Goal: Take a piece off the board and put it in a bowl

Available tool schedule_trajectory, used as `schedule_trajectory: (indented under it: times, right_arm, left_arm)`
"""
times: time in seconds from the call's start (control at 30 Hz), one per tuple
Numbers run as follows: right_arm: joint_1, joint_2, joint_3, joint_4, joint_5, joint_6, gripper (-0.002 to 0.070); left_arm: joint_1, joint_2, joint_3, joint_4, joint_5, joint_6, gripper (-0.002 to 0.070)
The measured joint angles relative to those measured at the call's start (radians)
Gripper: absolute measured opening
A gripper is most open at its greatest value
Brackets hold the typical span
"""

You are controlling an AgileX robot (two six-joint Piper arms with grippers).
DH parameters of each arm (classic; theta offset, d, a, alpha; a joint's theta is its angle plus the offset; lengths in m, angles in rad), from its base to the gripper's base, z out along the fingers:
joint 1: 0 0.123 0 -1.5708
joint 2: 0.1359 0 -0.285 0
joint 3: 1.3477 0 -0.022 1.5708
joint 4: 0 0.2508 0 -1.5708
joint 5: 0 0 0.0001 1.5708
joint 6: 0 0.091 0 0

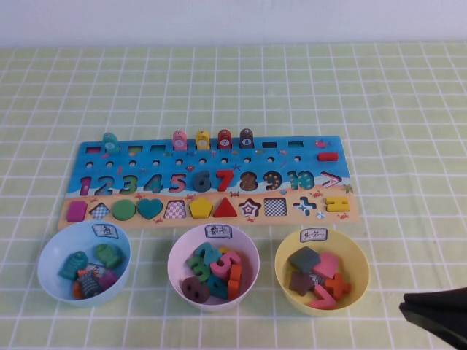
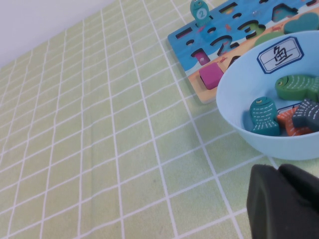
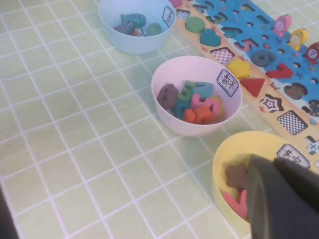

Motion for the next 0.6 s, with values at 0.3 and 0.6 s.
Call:
schedule_trajectory:
  times: [0.3, 0.6]
  right_arm:
    - [-0.005, -0.025, 0.012, 0.000, -0.042, 0.000, -0.0016]
    - [-0.314, -0.158, 0.228, 0.002, -0.332, 0.000, -0.0016]
  left_arm:
    - [0.000, 0.000, 0.000, 0.000, 0.000, 0.000, -0.0005]
    - [0.000, 0.000, 0.000, 0.000, 0.000, 0.000, -0.0005]
